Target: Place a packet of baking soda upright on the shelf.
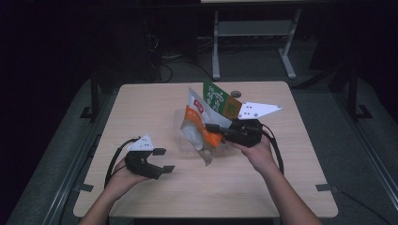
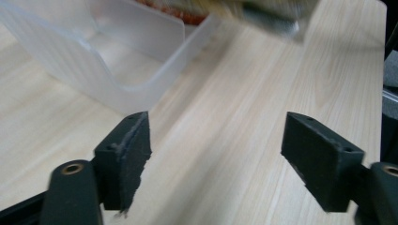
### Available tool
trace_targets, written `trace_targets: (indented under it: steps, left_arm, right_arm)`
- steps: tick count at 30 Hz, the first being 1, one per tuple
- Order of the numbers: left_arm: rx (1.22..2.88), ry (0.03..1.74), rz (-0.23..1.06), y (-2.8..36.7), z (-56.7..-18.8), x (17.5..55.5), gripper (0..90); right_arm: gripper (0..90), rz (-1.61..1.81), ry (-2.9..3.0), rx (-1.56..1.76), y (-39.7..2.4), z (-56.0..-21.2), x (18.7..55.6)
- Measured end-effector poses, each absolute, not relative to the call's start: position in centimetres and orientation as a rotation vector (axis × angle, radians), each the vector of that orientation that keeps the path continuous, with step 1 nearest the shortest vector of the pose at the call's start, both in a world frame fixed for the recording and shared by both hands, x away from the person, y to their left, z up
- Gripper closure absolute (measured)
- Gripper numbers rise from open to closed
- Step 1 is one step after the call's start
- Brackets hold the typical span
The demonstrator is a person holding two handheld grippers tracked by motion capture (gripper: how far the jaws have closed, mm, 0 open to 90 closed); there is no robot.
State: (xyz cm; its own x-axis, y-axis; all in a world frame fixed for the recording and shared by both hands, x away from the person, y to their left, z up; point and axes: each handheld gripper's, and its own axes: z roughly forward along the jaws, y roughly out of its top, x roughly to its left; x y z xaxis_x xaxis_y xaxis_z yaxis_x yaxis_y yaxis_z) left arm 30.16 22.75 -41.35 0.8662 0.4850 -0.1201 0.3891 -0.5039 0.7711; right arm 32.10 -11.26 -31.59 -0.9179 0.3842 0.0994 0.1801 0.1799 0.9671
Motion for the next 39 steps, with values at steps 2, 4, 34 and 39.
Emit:
trace_targets:
  steps: [2,4,34,39]
  left_arm:
    - [2.173,0.633,0.130,22.6,-41.9,30.0,20.9]
    - [2.196,0.622,0.130,22.4,-42.3,30.1,18.9]
    - [2.213,0.619,0.090,21.4,-43.1,30.2,16.7]
    - [2.216,0.620,0.094,21.5,-43.2,30.2,16.5]
  right_arm:
    - [90.0,1.813,2.269,0.563,-11.0,-31.3,32.5]
    - [90.0,1.794,2.262,0.576,-10.6,-31.2,32.9]
    - [90.0,1.603,2.235,0.751,-6.1,-33.6,38.7]
    - [90.0,1.574,2.249,0.758,-5.7,-34.5,39.0]
